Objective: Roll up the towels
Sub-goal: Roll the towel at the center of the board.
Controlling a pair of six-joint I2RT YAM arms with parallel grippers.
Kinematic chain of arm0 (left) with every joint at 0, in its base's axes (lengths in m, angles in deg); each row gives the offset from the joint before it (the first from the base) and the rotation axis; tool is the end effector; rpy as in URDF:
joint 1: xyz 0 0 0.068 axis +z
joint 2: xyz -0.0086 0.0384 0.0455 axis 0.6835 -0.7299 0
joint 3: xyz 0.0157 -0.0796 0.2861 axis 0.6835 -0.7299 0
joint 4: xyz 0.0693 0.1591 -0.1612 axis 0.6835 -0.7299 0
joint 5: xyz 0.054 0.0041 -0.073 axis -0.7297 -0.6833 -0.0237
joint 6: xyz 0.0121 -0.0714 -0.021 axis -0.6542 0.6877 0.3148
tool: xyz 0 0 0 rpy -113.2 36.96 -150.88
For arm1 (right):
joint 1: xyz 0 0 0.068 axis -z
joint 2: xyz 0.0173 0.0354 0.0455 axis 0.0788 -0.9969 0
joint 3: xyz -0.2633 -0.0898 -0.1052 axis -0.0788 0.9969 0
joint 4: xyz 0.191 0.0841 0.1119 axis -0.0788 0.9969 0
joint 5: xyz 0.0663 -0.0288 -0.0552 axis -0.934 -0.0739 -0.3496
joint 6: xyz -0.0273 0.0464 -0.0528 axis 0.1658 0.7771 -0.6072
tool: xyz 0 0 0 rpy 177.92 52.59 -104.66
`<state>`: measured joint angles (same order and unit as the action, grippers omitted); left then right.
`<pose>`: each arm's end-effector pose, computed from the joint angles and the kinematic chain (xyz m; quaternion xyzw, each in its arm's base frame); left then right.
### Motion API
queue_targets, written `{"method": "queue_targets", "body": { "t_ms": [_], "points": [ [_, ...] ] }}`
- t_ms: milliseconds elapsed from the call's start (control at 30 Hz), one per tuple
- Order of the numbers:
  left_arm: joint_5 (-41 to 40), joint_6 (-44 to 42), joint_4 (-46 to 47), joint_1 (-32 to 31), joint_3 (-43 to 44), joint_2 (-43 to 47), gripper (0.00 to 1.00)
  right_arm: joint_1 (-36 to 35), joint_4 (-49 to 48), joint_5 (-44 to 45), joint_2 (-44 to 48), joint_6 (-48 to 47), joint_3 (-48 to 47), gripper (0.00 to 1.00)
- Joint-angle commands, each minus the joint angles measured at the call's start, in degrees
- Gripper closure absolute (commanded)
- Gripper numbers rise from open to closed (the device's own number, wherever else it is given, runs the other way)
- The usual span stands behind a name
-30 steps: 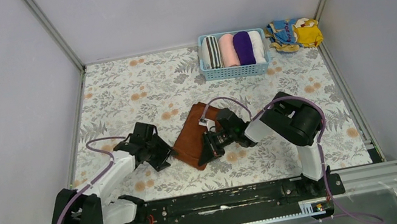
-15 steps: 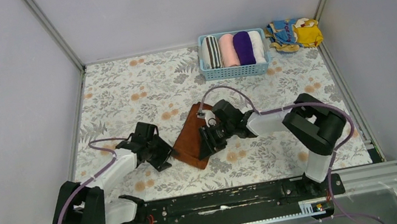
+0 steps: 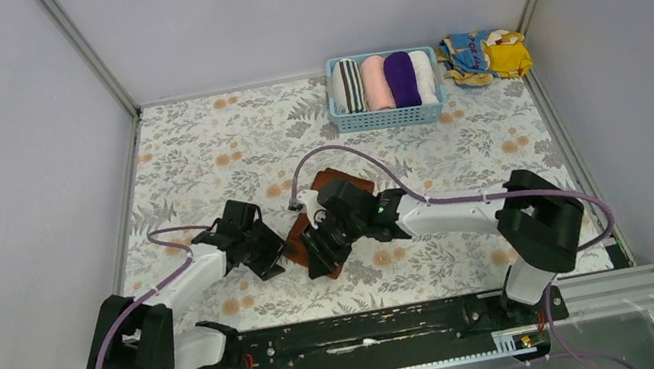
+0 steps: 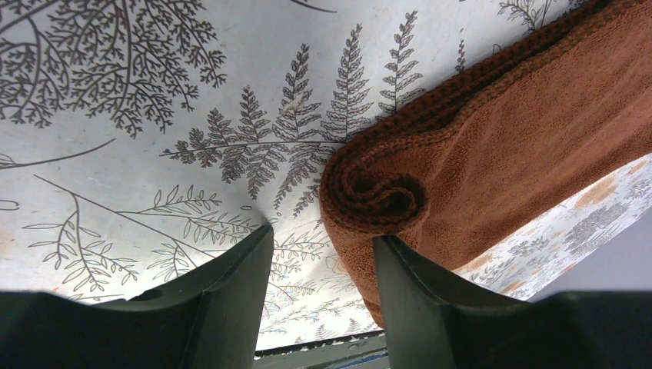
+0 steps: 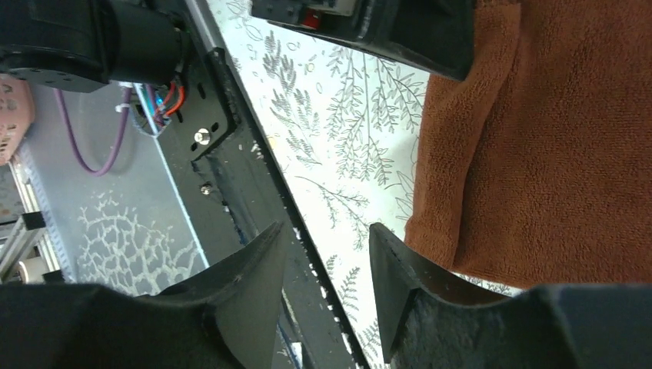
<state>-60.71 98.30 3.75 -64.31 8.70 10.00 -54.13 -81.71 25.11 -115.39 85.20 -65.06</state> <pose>0.1688 -0.0784 0.1614 -0.3085 0.9241 -0.2048 0.0945 0.1628 0.3179 0.2404 -0.3581 0.8080 0.4235 0.1990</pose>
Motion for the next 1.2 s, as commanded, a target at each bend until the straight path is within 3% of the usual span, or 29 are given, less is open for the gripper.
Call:
{"method": "queue_targets", "body": {
  "t_ms": [0,467,733,1167],
  "points": [
    [-3.97,-0.92,-0.31,0.34,-1.90,-1.85,0.49,-0.33,-0.47,1.47,-4.59,-1.95,-1.62,0.50],
    [-4.62,-1.44,-0.31,0.29,-1.63,-2.96,0.49,-0.44,5.66,11.30,-5.94,-7.82,-0.23,0.49],
    [-4.62,-1.83,-0.57,0.27,-0.84,-4.18,0.49,-5.51,10.57,22.02,-8.35,-13.01,-2.11,0.48],
    [-4.71,-1.90,-1.01,0.27,-0.68,-4.02,0.49,-10.55,10.12,27.18,-3.59,-18.47,-4.16,0.47]
  ]
}}
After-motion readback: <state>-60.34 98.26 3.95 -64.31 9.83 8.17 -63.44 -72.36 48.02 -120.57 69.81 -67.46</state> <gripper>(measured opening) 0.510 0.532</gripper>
